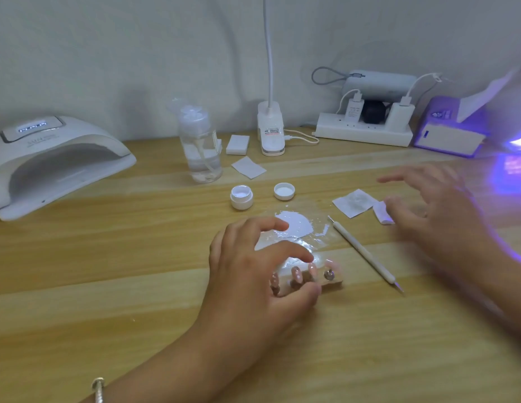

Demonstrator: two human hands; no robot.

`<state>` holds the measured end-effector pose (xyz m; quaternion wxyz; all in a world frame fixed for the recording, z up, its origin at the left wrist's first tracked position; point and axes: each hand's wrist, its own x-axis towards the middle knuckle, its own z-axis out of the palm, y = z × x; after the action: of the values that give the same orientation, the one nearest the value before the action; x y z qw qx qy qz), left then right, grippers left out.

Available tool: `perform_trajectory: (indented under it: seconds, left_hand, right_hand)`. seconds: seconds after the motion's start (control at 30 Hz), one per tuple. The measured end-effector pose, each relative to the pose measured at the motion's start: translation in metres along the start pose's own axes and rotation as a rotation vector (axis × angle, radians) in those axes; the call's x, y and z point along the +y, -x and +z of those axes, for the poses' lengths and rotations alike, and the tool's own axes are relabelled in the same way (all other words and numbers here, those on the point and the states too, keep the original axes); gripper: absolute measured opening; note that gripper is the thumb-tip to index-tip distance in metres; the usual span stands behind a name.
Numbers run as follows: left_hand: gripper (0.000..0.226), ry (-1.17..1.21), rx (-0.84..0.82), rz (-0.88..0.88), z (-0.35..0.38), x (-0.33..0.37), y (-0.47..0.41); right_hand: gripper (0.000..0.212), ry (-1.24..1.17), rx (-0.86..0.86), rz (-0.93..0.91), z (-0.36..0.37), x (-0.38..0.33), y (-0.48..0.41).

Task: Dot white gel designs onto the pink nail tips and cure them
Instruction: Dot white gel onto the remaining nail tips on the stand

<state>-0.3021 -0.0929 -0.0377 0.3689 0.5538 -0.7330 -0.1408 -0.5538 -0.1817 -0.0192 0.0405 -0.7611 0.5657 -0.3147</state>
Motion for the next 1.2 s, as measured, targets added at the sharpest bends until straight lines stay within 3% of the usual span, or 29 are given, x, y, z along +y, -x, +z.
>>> perform_trajectory:
  seconds: [0.1,0.17,0.43,0.53,0.67,0.8,0.9,0.97,1.1,1.2]
  left_hand:
    - [0.017,-0.024,0.029,0.060,0.003,0.004,-0.003]
    - [0.009,-0.032,0.050,0.064,0.004,0.005,-0.005]
    - [0.006,-0.135,0.073,0.235,0.006,0.009,-0.004]
    - [0.003,-0.045,0.153,0.285,0.003,0.013,-0.003]
    - [0.003,0.216,0.224,0.178,-0.016,0.017,-0.003]
    - [0.009,0.428,0.260,-0.031,-0.045,0.003,-0.013]
    - [0.015,0.583,0.246,-0.180,-0.056,-0.013,-0.021]
    - [0.014,0.618,0.196,-0.227,-0.054,-0.019,-0.024]
    - [0.013,0.584,0.017,-0.254,-0.043,-0.026,-0.024]
    - [0.023,0.537,-0.073,-0.261,-0.039,-0.031,-0.022]
  right_hand:
    - [0.028,0.187,-0.090,-0.439,-0.009,-0.005,0.001]
    - [0.033,0.274,-0.167,-0.602,-0.007,-0.009,0.002]
    - [0.026,0.309,-0.101,-0.815,0.000,-0.008,0.003]
    - [0.020,0.319,-0.122,-0.880,0.000,-0.013,0.004]
    - [0.020,0.364,-0.128,-0.980,0.001,-0.015,-0.001]
    - [0.026,0.393,0.002,-1.059,-0.002,-0.004,-0.005]
    - [0.018,0.393,0.202,-0.954,-0.007,0.004,-0.013]
    - [0.019,0.218,0.288,-0.707,-0.004,0.001,-0.017]
    - [0.005,-0.405,0.133,-0.245,0.015,-0.031,-0.021]
    - [0.005,-0.580,-0.037,-0.121,0.036,-0.047,-0.024]
